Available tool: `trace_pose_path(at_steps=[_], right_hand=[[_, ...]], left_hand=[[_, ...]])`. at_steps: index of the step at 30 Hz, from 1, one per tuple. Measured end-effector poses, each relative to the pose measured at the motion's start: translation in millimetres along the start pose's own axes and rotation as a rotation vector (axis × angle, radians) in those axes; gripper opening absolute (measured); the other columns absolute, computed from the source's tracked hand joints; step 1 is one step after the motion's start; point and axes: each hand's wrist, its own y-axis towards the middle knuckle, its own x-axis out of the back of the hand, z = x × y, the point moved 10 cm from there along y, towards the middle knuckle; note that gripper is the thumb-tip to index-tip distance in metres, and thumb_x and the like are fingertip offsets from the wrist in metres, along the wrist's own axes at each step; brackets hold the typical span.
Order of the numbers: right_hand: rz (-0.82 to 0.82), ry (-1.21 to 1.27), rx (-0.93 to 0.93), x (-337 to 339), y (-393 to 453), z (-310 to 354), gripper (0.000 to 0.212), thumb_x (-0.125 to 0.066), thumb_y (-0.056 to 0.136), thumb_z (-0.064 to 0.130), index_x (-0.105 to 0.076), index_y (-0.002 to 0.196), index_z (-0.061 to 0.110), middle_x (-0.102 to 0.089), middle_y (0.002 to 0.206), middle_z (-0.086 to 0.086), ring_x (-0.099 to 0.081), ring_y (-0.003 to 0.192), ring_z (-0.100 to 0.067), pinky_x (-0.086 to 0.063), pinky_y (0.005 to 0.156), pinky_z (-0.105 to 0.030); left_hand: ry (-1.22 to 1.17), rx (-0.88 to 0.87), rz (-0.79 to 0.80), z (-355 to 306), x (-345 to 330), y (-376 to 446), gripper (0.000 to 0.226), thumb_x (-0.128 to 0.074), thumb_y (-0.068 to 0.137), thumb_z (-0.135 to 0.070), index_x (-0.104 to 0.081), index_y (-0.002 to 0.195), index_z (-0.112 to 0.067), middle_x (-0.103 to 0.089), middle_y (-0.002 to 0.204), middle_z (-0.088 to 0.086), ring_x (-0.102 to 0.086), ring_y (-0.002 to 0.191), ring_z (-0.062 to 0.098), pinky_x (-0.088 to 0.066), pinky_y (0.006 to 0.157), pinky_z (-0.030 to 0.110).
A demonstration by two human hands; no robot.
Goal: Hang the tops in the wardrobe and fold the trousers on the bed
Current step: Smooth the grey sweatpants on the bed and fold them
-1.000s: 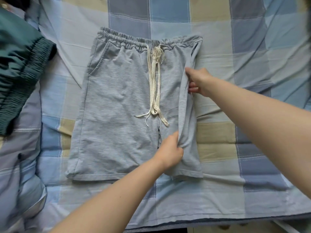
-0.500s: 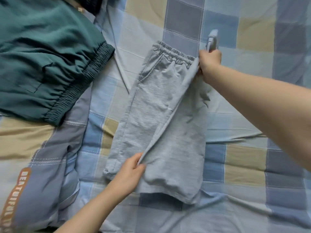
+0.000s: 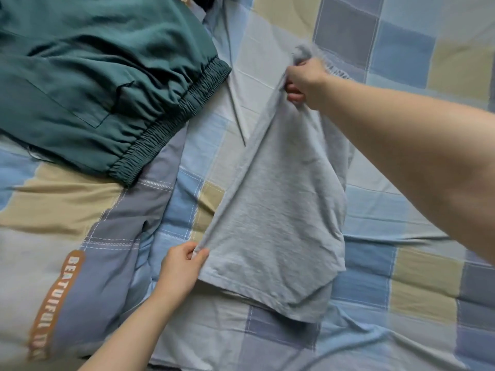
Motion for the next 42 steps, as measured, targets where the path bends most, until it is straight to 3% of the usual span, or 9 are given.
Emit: trace_pose_path(at_steps=[2,7,12,18,25,29,34,38,42], right_hand=[[0.058,-0.079,0.024,-10.6,-11.7,-5.5,0.018,-0.044,0.087,0.008,-0.044,0.071,0.017,-0.041,0.066,-0.006,-0.039,0.051,-0.015,-0.033,0.049,-0.024],[-0.171,-0.154,0.247,46.8,-71.4,-42.4,0.024,-0.05,0.088,0.013,-0.061,0.11,0.01,-0.06,0.097,0.001,-0.055,0.091,-0.013,-0.043,0.083,-0.023],[-0.343,-0.167,-0.176,132.9,-161.5,-219.2,0.026,-0.053,0.091,0.016,-0.054,0.115,0.006,-0.061,0.103,-0.011,-0.059,0.098,-0.029,-0.045,0.092,-0.038],[0.057,0.276,-0.506,93.5,-225.3,-304.6,0.03,-0.052,0.097,0.037,-0.063,0.096,0.01,-0.069,0.086,-0.003,-0.062,0.072,-0.015,-0.047,0.057,-0.025],[0.254,0.535,-0.55,93.9,-229.0,-292.1,0.029,-0.066,0.088,0.022,-0.065,0.112,0.006,-0.074,0.104,-0.005,-0.071,0.09,-0.016,-0.056,0.068,-0.028],[0.205,0.698,-0.553,111.9,-238.1,-306.0,0.036,-0.057,0.094,0.028,-0.06,0.123,0.007,-0.069,0.118,-0.006,-0.064,0.108,-0.017,-0.051,0.088,-0.031],[0.507,0.512,-0.605,75.8,-276.6,-316.6,0.049,-0.064,0.083,0.039,-0.057,0.128,0.021,-0.068,0.12,-0.001,-0.064,0.111,-0.021,-0.054,0.086,-0.039],[0.593,0.439,-0.559,67.9,-295.2,-324.6,0.062,-0.076,0.072,0.013,-0.055,0.13,0.015,-0.067,0.123,-0.005,-0.062,0.115,-0.024,-0.047,0.101,-0.044],[0.703,0.351,-0.638,77.6,-324.5,-347.5,0.06,-0.075,0.075,0.026,-0.056,0.129,0.01,-0.064,0.125,-0.01,-0.058,0.117,-0.033,-0.043,0.102,-0.043]], left_hand=[[0.022,-0.001,0.025,1.5,-2.0,-0.1,0.016,-0.068,0.088,-0.019,-0.068,0.08,-0.004,-0.067,0.072,0.006,-0.057,0.069,0.023,-0.043,0.066,0.034],[0.21,-0.09,-0.061,-14.9,7.0,-3.1,0.019,-0.071,0.085,-0.023,-0.063,0.07,-0.014,-0.06,0.086,0.006,-0.054,0.084,0.023,-0.033,0.068,0.033],[0.038,-0.039,0.072,-20.5,-2.9,7.2,0.012,-0.074,0.084,-0.02,-0.071,0.081,-0.009,-0.07,0.086,0.003,-0.063,0.08,0.019,-0.046,0.072,0.034],[-0.169,0.062,0.263,-16.6,-28.0,5.7,0.007,-0.076,0.082,-0.021,-0.072,0.086,-0.017,-0.075,0.077,-0.015,-0.069,0.065,-0.001,-0.046,0.05,0.01],[-0.28,0.104,0.265,-13.3,-26.3,-4.0,0.025,-0.079,0.076,-0.011,-0.071,0.1,-0.009,-0.076,0.098,0.008,-0.072,0.087,0.023,-0.055,0.079,0.035],[-0.321,0.12,0.351,-8.9,-34.5,-22.1,0.046,-0.082,0.062,-0.022,-0.071,0.103,-0.006,-0.076,0.098,0.011,-0.072,0.084,0.022,-0.058,0.067,0.028],[-0.324,0.21,0.364,11.9,-44.6,-38.5,0.025,-0.075,0.079,-0.013,-0.07,0.103,-0.01,-0.076,0.101,0.007,-0.073,0.079,0.017,-0.059,0.061,0.024],[-0.222,0.201,0.409,19.3,-38.7,-49.2,0.027,-0.072,0.084,-0.013,-0.067,0.11,-0.009,-0.075,0.103,0.006,-0.073,0.092,0.021,-0.057,0.073,0.028],[-0.063,0.161,0.456,20.5,-28.0,-62.2,0.025,-0.071,0.086,-0.026,-0.07,0.109,-0.016,-0.076,0.101,-0.004,-0.072,0.09,0.012,-0.048,0.076,0.027]])
